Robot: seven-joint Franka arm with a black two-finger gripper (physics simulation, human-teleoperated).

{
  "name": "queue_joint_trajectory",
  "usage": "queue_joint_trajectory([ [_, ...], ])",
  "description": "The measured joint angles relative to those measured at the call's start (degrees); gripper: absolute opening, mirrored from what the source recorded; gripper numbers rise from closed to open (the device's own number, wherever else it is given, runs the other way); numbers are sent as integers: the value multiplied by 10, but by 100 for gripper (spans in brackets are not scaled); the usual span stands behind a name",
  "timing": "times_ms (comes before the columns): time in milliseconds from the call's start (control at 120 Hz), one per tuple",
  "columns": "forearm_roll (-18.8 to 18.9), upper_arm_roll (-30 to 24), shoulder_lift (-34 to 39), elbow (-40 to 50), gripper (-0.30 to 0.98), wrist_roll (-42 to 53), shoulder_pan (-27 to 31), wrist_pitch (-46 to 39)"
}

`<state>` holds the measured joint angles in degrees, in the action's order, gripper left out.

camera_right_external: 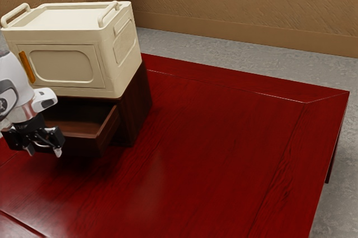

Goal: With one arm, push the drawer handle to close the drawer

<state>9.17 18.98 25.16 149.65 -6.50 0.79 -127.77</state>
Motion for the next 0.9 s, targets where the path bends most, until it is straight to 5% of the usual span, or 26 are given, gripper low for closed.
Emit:
queue_joint_trajectory([
  [125, 10, 8, 0, -1, 20, -1, -7, -6],
  [283, 17, 27, -11, -12, 2, -2, -23, -11],
  [450, 28, 78, -42, -41, -6, -4, -68, -13],
  [900, 26, 85, -109, -111, -10, -8, -91, -20],
])
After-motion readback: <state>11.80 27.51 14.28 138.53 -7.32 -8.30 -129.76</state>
